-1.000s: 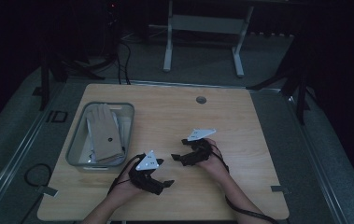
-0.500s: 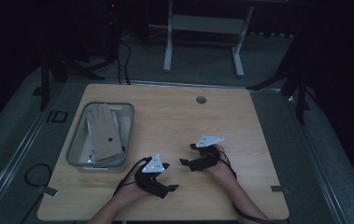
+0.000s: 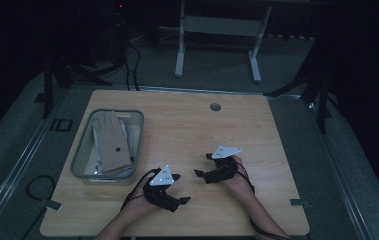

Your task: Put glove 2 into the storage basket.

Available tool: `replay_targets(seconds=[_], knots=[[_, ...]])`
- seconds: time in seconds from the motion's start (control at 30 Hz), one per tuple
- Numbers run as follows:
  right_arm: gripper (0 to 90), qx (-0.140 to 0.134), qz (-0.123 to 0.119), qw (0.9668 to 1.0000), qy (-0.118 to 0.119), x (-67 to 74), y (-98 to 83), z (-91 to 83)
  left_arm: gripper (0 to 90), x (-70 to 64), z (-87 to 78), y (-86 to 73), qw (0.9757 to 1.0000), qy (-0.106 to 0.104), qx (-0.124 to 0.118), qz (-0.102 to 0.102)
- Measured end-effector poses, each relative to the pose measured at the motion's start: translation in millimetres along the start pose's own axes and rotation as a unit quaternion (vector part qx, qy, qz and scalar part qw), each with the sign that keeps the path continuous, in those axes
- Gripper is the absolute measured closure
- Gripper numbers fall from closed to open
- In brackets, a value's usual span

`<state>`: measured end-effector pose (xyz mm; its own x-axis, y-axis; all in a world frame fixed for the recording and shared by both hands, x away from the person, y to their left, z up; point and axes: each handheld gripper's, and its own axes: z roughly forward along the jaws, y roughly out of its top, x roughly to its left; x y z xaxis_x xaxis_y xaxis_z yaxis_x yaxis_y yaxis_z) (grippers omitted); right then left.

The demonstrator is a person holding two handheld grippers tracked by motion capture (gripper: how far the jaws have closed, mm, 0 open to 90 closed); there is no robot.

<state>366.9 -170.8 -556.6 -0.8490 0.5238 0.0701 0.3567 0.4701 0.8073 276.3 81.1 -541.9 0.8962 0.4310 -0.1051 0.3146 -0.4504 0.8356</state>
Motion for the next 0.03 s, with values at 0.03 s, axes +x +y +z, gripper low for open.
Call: replay_targets(seconds=[0.03], knots=[[16.1, 0.001, 0.0, 1.0, 0.0, 0.2, -0.2, 0.3, 14.7, 0.1, 0.0, 0.1, 1.0, 0.0, 0.0, 0.001]])
